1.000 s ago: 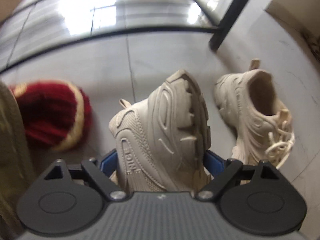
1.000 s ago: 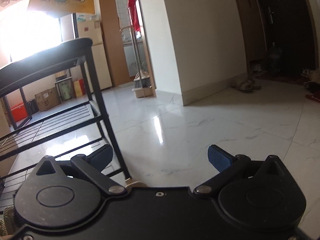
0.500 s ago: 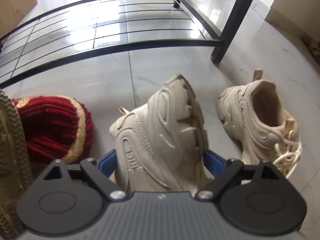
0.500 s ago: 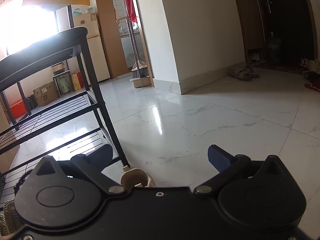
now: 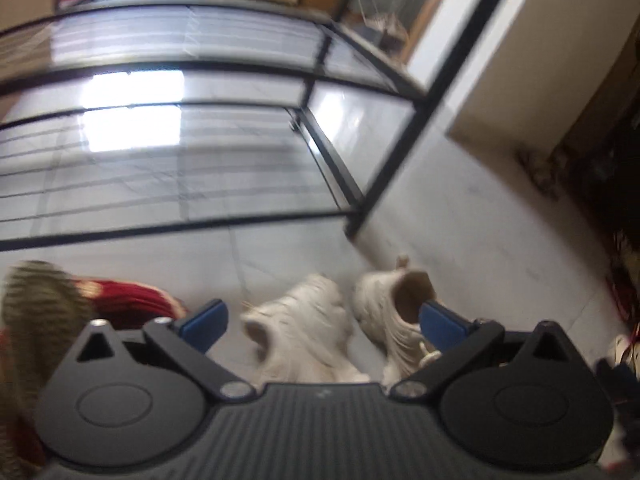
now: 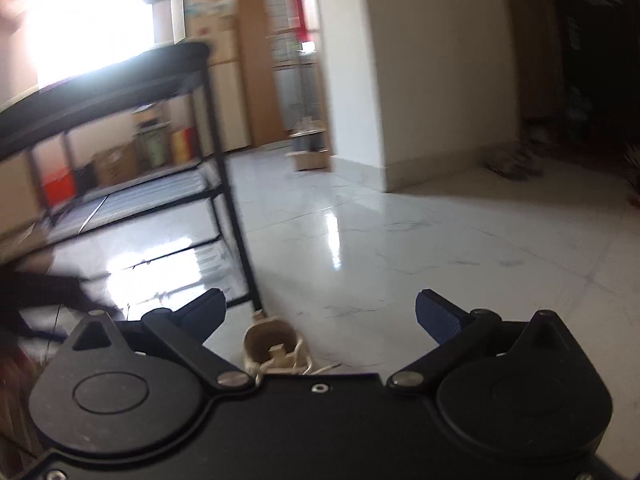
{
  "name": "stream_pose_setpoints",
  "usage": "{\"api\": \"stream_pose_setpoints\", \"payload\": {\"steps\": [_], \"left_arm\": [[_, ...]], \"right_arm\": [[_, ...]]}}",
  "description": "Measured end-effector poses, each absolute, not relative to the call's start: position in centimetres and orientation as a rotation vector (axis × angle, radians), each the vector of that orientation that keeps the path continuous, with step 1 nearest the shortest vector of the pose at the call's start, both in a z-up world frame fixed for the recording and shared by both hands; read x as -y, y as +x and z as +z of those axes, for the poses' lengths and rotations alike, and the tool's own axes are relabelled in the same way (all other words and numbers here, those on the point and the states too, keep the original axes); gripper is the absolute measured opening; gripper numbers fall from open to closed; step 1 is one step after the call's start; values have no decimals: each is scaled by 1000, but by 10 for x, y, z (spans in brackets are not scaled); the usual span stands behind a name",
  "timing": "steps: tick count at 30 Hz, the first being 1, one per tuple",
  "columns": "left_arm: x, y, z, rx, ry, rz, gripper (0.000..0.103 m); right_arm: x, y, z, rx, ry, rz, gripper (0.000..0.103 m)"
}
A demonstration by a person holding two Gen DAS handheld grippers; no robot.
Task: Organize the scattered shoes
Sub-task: 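Carry the held sneaker with the left gripper and lower it beside the other sneaker, then move the right gripper down onto the cream sneakers and grip one sneaker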
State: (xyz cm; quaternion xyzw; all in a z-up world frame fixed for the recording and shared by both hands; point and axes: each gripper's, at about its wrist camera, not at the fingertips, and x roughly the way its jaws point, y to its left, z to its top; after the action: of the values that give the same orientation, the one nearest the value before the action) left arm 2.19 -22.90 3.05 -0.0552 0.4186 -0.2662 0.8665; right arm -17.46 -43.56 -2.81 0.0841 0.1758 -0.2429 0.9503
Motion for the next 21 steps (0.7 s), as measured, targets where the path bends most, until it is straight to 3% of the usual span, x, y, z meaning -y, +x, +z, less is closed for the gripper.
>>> {"api": "stream_pose_setpoints", "payload": {"steps": [3, 5, 6, 13, 17, 20, 21], "left_arm": [[180, 7, 35, -793, -98, -500, 102], [156, -3, 30, -744, -41, -443, 102], [150, -6, 27, -731, -6, -426, 102], [124, -17, 7, -772, -51, -436, 102], [129, -15, 1, -769, -9, -460, 102], [126, -11, 1, -779, 3, -428, 102], [118, -11, -3, -799, -16, -418, 102]], "right_arm": [[417, -163, -44, -430, 91, -383, 95], [400, -153, -53, -481, 43, -283, 72], [392, -148, -57, -498, 24, -255, 70], [336, -101, -77, -588, -114, -92, 70], [320, -61, -81, -732, -229, -26, 72], [300, -39, -90, -818, -356, -19, 87], [296, -35, -93, -833, -368, -20, 88]]}}
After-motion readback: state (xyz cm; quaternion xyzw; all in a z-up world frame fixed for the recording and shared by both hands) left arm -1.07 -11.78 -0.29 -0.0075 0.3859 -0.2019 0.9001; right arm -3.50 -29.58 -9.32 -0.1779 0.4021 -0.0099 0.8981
